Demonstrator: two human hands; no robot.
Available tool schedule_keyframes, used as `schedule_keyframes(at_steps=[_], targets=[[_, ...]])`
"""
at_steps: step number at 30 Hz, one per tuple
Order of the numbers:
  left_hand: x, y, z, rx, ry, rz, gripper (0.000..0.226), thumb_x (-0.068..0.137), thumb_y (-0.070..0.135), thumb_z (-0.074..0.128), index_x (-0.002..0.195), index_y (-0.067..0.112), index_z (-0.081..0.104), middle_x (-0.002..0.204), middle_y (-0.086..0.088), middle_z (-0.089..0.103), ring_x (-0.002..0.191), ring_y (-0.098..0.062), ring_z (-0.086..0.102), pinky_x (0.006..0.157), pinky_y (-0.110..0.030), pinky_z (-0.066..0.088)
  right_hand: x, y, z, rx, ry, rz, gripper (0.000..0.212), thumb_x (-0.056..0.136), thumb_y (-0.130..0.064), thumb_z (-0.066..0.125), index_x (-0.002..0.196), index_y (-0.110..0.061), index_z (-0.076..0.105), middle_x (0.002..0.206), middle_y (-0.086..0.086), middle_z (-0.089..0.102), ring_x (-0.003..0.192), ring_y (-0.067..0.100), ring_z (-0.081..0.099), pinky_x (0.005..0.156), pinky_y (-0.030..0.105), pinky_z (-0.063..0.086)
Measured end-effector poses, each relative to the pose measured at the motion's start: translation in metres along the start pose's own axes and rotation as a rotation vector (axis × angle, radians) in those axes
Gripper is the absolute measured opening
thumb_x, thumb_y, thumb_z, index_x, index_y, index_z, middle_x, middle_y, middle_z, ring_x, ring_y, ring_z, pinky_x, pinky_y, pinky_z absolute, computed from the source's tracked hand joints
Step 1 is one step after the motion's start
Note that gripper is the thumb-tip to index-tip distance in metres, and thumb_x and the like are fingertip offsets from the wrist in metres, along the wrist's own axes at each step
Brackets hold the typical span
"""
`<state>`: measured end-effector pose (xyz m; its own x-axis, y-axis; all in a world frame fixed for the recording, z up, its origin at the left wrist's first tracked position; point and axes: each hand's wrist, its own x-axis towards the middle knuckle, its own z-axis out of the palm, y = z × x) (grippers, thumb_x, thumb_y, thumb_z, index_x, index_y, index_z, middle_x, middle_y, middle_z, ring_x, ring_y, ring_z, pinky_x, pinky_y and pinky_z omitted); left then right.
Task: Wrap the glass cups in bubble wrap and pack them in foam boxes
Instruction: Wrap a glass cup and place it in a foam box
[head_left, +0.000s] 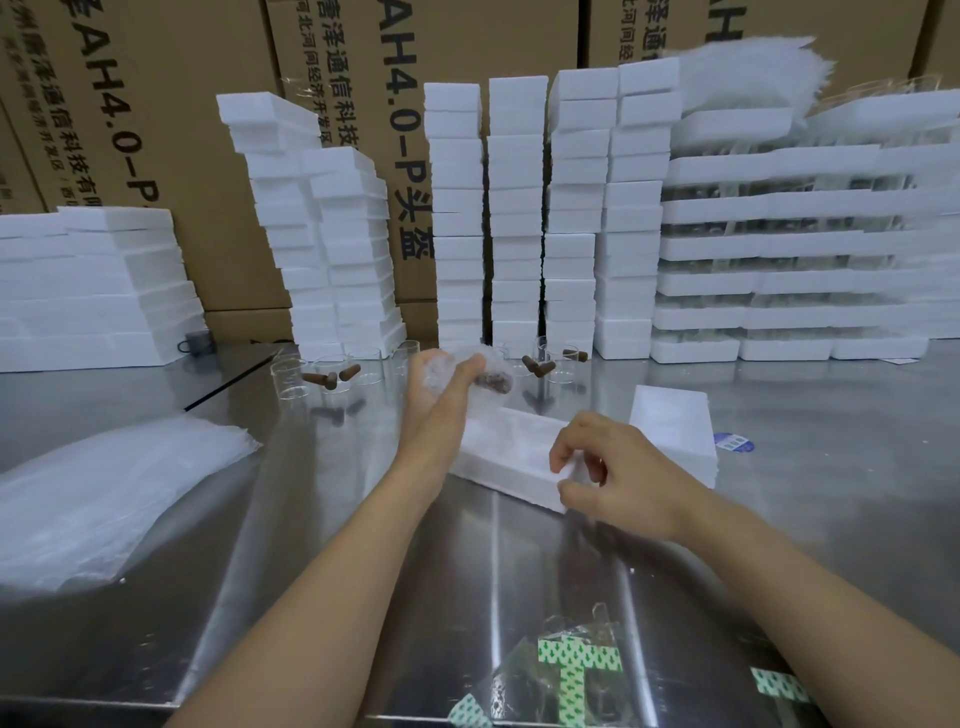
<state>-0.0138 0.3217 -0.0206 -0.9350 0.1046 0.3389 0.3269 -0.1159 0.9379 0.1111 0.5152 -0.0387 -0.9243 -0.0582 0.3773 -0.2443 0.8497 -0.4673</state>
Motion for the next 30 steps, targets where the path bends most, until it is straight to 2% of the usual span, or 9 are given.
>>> schedule_keyframes(at_steps=[2, 5, 9, 15, 17, 19, 23, 26, 30], targets=[[0.005, -0.01, 0.001, 0.175, -0.037, 0.004, 0.063, 0.064, 0.076, 0.067, 0.113, 0.038, 0.054, 0.123, 0.003, 0.069, 0.122, -0.024, 0.062, 0.112, -0.046, 0.045, 0.0, 0.0, 0.0, 0.014, -0.011, -0.009, 0.021, 0.068, -0.048, 0.059, 0.086, -0.038, 0.063, 0.098, -0.013, 0.054, 0.075, 0.013, 0.056, 0.071, 0.027, 0.046], [0.008, -0.021, -0.001, 0.584, -0.084, -0.016, 0.066, 0.06, 0.086, 0.055, 0.113, 0.049, 0.043, 0.119, 0.018, 0.056, 0.123, -0.016, 0.046, 0.104, -0.041, 0.031, 0.0, -0.001, 0.0, 0.031, -0.018, -0.008, 0.021, 0.068, -0.048, 0.059, 0.086, -0.038, 0.063, 0.098, -0.012, 0.055, 0.073, 0.012, 0.056, 0.071, 0.028, 0.048], [0.008, -0.032, -0.005, 0.872, -0.193, -0.018, 0.075, 0.06, 0.092, 0.05, 0.123, 0.051, 0.041, 0.141, 0.009, 0.053, 0.14, -0.023, 0.041, 0.099, -0.045, 0.026, 0.0, 0.0, 0.0, 0.049, -0.031, 0.007, 0.023, 0.067, -0.05, 0.057, 0.084, -0.036, 0.062, 0.099, -0.011, 0.057, 0.07, 0.014, 0.056, 0.074, 0.037, 0.053], [0.008, -0.028, -0.013, 0.918, -0.232, -0.032, 0.085, 0.064, 0.098, 0.049, 0.125, 0.038, 0.05, 0.135, 0.01, 0.057, 0.126, -0.019, 0.053, 0.105, -0.049, 0.04, 0.001, 0.003, 0.0, 0.013, -0.043, 0.029, 0.029, 0.067, -0.053, 0.054, 0.088, -0.034, 0.061, 0.098, -0.013, 0.056, 0.075, 0.015, 0.059, 0.08, 0.046, 0.054], [0.009, -0.024, -0.017, 0.732, -0.268, -0.082, 0.078, 0.072, 0.099, 0.044, 0.116, 0.037, 0.056, 0.125, 0.013, 0.061, 0.111, -0.009, 0.058, 0.089, -0.039, 0.046, 0.001, 0.004, 0.0, 0.001, -0.048, 0.013, 0.027, 0.071, -0.053, 0.054, 0.094, -0.039, 0.061, 0.099, -0.015, 0.057, 0.075, 0.012, 0.059, 0.079, 0.044, 0.055], [0.01, -0.024, -0.021, 0.577, -0.269, -0.101, 0.056, 0.09, 0.088, 0.041, 0.103, 0.036, 0.058, 0.113, 0.013, 0.062, 0.1, -0.001, 0.056, 0.076, -0.03, 0.039, 0.001, 0.006, 0.001, 0.007, -0.05, -0.01, 0.026, 0.076, -0.053, 0.056, 0.1, -0.046, 0.062, 0.101, -0.017, 0.058, 0.078, 0.011, 0.059, 0.08, 0.038, 0.055], [0.013, -0.03, -0.025, 0.675, -0.263, -0.037, 0.034, 0.106, 0.064, 0.044, 0.102, 0.033, 0.057, 0.111, 0.008, 0.063, 0.102, -0.011, 0.059, 0.078, -0.032, 0.042, 0.003, 0.013, 0.005, 0.013, -0.023, -0.024, 0.025, 0.083, -0.057, 0.059, 0.107, -0.051, 0.06, 0.101, -0.02, 0.058, 0.081, 0.01, 0.059, 0.081, 0.035, 0.055], [0.015, -0.029, -0.027, 0.697, -0.275, -0.017, 0.036, 0.104, 0.063, 0.05, 0.091, 0.029, 0.055, 0.101, 0.007, 0.063, 0.092, -0.012, 0.058, 0.073, -0.031, 0.042, 0.005, 0.019, 0.007, 0.001, 0.024, 0.021, 0.032, 0.084, -0.066, 0.056, 0.111, -0.048, 0.052, 0.1, -0.021, 0.058, 0.075, 0.01, 0.059, 0.075, 0.033, 0.054], [0.017, -0.03, -0.027, 0.693, -0.299, -0.009, 0.044, 0.101, 0.066, 0.057, 0.089, 0.023, 0.054, 0.096, 0.002, 0.062, 0.087, -0.016, 0.057, 0.069, -0.032, 0.039, 0.006, 0.023, 0.008, 0.011, 0.027, 0.07, 0.039, 0.082, -0.071, 0.052, 0.116, -0.053, 0.049, 0.103, -0.018, 0.059, 0.076, 0.007, 0.06, 0.073, 0.029, 0.05]])
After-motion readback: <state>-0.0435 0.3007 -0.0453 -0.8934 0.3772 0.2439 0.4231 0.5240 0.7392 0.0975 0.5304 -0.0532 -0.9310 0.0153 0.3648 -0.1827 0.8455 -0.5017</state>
